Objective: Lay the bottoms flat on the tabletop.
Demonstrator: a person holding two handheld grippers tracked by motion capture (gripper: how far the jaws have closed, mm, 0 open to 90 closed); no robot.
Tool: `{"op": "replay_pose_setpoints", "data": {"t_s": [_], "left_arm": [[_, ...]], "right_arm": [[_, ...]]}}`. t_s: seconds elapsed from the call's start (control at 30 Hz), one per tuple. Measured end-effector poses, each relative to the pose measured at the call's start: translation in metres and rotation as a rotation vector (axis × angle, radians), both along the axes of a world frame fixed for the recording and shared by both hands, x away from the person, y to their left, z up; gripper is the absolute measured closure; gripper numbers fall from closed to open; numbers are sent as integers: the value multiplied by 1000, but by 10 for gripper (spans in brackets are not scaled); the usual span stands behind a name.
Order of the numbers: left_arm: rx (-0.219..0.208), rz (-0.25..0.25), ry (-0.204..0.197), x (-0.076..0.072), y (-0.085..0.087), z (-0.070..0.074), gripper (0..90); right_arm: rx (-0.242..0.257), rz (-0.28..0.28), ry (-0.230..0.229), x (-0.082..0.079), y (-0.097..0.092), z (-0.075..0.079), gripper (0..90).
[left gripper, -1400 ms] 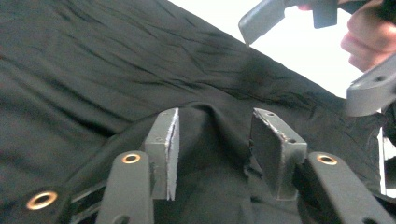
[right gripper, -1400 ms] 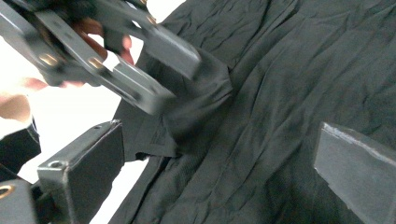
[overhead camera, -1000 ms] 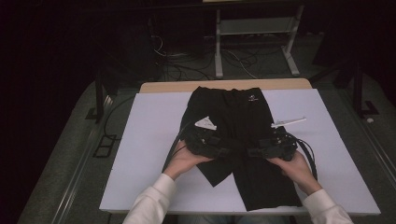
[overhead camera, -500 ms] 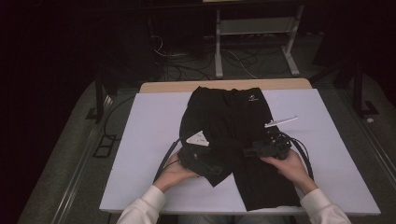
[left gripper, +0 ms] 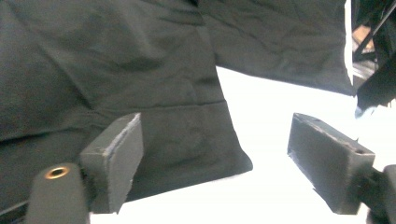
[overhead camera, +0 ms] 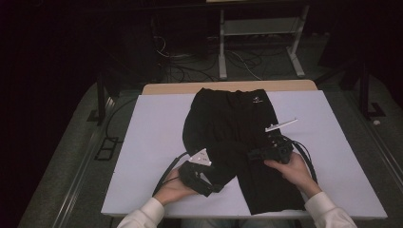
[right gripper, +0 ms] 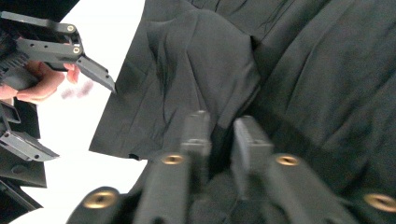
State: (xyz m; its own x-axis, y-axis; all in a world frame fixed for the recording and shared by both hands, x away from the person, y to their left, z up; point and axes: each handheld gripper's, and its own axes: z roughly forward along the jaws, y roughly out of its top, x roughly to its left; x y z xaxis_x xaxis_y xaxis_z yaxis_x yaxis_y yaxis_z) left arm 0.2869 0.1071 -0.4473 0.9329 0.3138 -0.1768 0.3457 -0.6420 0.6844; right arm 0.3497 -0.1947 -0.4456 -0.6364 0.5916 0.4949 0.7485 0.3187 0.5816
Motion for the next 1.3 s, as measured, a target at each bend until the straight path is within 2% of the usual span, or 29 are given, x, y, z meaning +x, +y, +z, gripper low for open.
{"op": "replay_pose_setpoints", "data": {"t_s": [0.1, 0.2, 0.33, 0.47, 0.63, 0.83, 0.9, 1.0, 1.1, 1.3], "left_arm": [[41, -25, -23, -4, -4, -4, 266], [54, -31, -52, -7, -6, -4, 327], [98, -30, -150, -10, -7, -4, 506], [95, -24, -158, -7, -8, -3, 706], [92, -7, -126, 1, -11, -3, 872], [142, -35, -129, 2, -11, 3, 885], [144, -46, -136, 0, -5, 8, 885], [125, -53, -141, -1, 6, 16, 885], [135, -64, -151, -3, 14, 20, 885], [188, -106, -163, -12, 35, 33, 885]], "right_arm": [[-6, 5, 11, 0, 1, 0, 862], [-10, 11, 17, 0, 1, 0, 863], [-4, 10, 21, 1, 0, -1, 863], [25, 1, 32, 1, -2, 1, 863], [39, -3, 37, 2, -4, 2, 865], [36, 7, 38, 1, -3, 3, 868], [38, 8, 42, -2, -3, 6, 868], [28, 35, 38, -11, -1, 12, 868], [28, 54, 34, -21, 3, 18, 868], [36, 82, 87, -35, 22, 20, 868]]}}
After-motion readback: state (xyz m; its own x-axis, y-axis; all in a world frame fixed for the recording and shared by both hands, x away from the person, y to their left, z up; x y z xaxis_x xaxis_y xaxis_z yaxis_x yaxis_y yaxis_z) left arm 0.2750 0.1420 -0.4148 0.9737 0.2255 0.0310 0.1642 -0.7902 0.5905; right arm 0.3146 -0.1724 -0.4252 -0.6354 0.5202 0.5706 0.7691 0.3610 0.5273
